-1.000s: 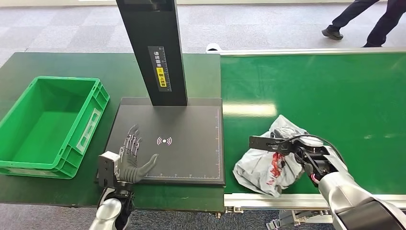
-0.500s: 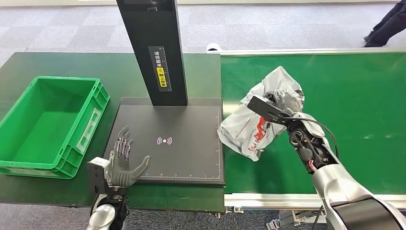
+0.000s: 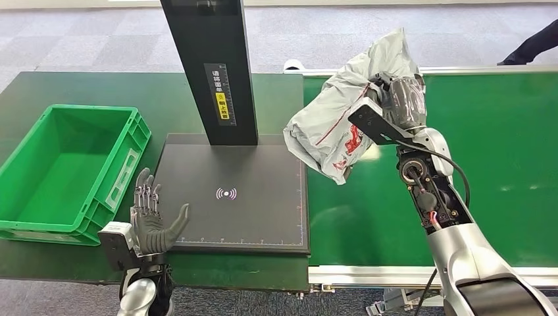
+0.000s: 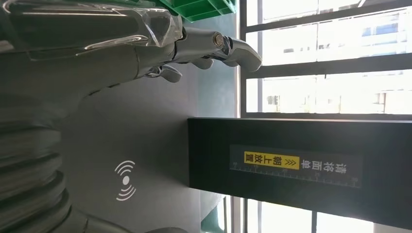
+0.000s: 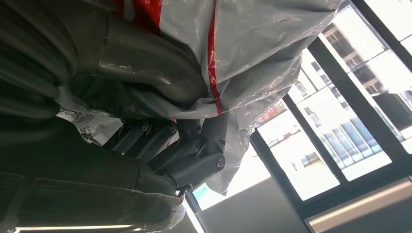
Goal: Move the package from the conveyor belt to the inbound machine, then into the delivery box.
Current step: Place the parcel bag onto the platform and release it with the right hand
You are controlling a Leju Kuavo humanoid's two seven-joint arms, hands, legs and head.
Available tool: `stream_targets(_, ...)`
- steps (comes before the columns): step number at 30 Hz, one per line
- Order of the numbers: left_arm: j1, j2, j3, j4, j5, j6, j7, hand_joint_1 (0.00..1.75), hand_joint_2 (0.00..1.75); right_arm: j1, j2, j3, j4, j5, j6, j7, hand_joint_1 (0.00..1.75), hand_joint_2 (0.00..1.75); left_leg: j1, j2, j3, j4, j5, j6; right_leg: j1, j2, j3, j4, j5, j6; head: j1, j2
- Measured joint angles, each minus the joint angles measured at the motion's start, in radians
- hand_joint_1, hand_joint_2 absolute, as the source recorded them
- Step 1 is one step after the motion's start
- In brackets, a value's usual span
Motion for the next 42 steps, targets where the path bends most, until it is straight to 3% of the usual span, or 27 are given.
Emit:
stream_targets(8,-0.006,-0.012,0.003,-0.015,0.012,0.05,-0.034,0.0,1.75,0.004,0.038,0.042,-0.009,0.081,-0.006,-0.015,1.75,1.75,0.0,0.001,0.0,0.0,0.0,0.0,0.0,0.0,0.0,0.0,0.0,0.0,0.0,0.0)
stream_targets(15,-0.042,-0.013,0.002,-0.011,0.031,0.051,-0.055,0.0,1.75,-0.008,0.077,0.207,0.081,0.274,0.05,-0.048,1.75,1.75,0.0,0.001,0.0,0.0,0.0,0.0,0.0,0.0,0.0,0.0,0.0,0.0,0.0,0.0)
stream_targets(30,-0.122,-0.01,-0.034,0.043,0.072,0.05,-0.066,0.0,1.75,-0.038,0.265,0.472,0.315,0.32,0.137,-0.128,1.75,1.75,0.0,0.001,0.0,0.0,0.0,0.0,0.0,0.0,-0.001,0.0,0.0,0.0,0.0,0.0)
stream_targets(42,-0.149,-0.009,-0.069,0.082,0.075,0.051,-0.067,0.0,1.75,-0.041,0.328,0.55,0.396,0.353,0.122,-0.141,1.75,1.75,0.0,0.001,0.0,0.0,0.0,0.0,0.0,0.0,-0.001,0.0,0.0,0.0,0.0,0.0)
